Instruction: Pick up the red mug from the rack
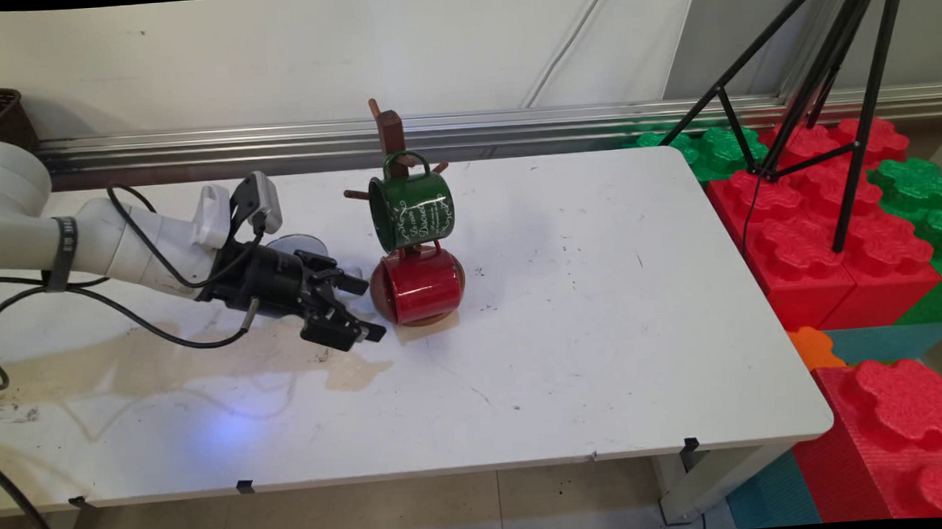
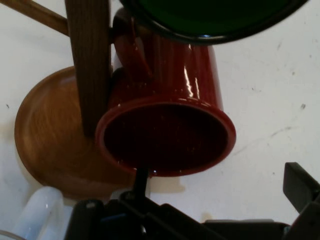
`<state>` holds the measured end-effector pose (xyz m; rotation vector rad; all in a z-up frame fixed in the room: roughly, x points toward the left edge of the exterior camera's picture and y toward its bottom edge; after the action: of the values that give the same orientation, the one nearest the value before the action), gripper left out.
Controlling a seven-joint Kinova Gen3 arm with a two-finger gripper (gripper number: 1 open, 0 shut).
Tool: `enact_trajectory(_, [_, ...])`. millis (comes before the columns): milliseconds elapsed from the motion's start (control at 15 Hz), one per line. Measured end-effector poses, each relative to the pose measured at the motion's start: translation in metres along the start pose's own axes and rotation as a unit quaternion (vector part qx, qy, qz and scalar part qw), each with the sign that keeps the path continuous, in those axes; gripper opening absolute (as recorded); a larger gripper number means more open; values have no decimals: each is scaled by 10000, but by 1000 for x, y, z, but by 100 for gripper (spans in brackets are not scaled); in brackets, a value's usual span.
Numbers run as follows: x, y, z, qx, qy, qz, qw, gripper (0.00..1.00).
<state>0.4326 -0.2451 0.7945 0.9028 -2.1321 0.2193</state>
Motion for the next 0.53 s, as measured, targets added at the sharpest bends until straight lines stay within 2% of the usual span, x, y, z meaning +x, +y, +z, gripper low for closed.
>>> enact_trajectory(533, [-2,-2,12,104,300,-326,9990,100])
